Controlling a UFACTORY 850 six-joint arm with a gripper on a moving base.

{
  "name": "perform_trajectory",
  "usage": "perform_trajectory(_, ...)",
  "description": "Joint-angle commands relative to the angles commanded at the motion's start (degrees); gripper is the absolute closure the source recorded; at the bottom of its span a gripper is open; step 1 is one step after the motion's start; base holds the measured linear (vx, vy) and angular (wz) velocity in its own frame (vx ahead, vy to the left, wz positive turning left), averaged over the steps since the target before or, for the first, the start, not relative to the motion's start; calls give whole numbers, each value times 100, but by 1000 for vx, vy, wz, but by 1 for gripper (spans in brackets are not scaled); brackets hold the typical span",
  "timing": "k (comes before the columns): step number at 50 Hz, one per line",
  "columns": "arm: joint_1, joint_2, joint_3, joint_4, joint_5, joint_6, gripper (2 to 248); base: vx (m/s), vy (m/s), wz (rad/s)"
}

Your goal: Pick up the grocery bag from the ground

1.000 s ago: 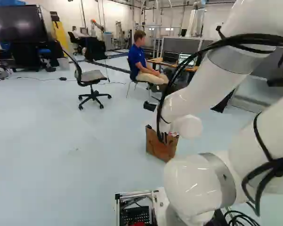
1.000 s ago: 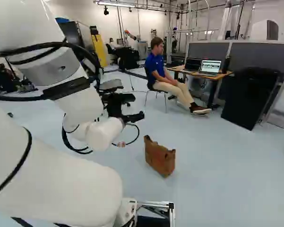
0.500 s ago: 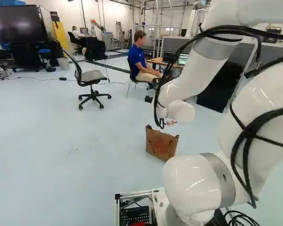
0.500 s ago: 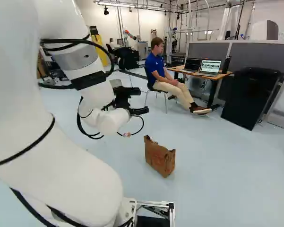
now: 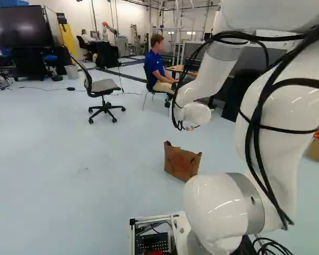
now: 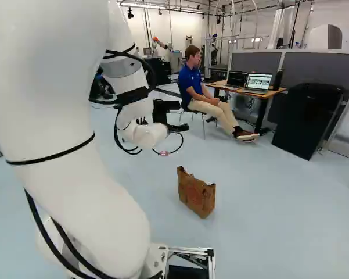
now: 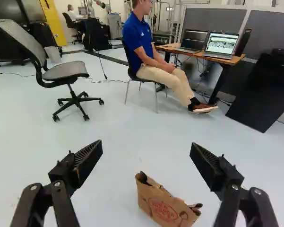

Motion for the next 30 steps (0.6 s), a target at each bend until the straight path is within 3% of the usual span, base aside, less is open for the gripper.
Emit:
perform_trajectory(15,-99,-903,-811,0,-69,0,3,0,0,0)
perform_trajectory(30,-140,-1935,-1691,0,-725,0,3,0,0,0)
